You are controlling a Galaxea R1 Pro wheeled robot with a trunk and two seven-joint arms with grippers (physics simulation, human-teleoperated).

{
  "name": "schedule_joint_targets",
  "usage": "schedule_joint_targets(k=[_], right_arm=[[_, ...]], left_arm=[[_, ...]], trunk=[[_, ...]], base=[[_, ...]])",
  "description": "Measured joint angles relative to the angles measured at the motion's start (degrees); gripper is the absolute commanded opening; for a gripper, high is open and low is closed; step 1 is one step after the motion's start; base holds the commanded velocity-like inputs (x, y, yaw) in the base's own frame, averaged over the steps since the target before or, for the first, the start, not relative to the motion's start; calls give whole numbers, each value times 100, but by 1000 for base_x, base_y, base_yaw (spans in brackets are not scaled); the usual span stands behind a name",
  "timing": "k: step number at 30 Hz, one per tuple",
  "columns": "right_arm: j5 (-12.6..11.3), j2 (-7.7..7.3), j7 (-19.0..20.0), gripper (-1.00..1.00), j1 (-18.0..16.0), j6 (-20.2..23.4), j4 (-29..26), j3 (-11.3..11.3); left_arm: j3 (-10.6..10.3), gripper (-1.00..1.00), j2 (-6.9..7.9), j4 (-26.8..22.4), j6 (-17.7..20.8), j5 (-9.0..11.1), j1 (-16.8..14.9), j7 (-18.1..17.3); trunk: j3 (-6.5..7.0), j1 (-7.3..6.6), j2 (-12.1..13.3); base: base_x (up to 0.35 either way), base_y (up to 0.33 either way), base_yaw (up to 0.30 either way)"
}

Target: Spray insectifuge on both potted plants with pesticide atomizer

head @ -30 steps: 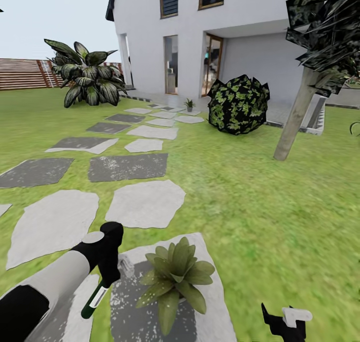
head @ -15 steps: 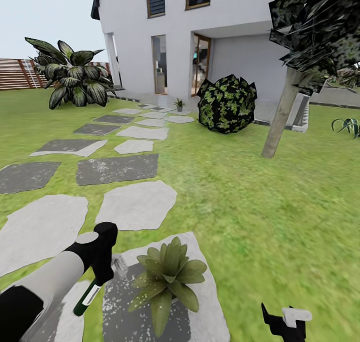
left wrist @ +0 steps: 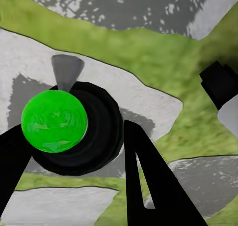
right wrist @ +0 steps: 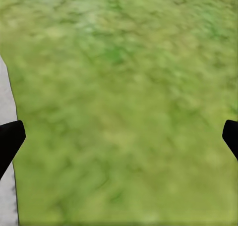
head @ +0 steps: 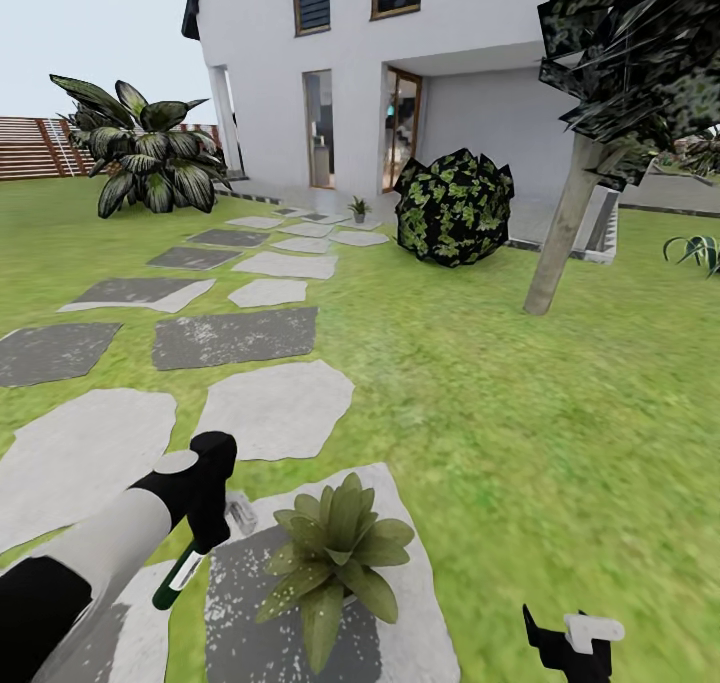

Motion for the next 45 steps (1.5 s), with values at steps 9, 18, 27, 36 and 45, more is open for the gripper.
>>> schedule_joint_targets(k=[9, 18, 27, 36, 45], right_arm=[[0, 0, 0, 100, 0, -4, 0, 0], [3, 0, 0, 100, 0, -4, 0, 0], [8, 0, 0, 100, 0, -4, 0, 0], [9, 0, 0, 100, 0, -4, 0, 0], [9, 0, 0, 100, 0, -4, 0, 0]], left_arm=[[14, -100, -71, 14, 16, 186, 473, 457], [477, -100, -168, -71, 18, 188, 575, 852], [545, -100, -255, -100, 22, 177, 513, 1054], [559, -100, -125, -71, 20, 120, 527, 1069], [569, -100, 37, -25, 23, 117, 575, 1068]], trunk=[[0, 0, 0], [0, 0, 0], [0, 0, 0], [0, 0, 0], [0, 0, 0]], base=[[0, 0, 0], [0, 0, 0], [0, 0, 0], [0, 0, 0], [0, 56, 0]])
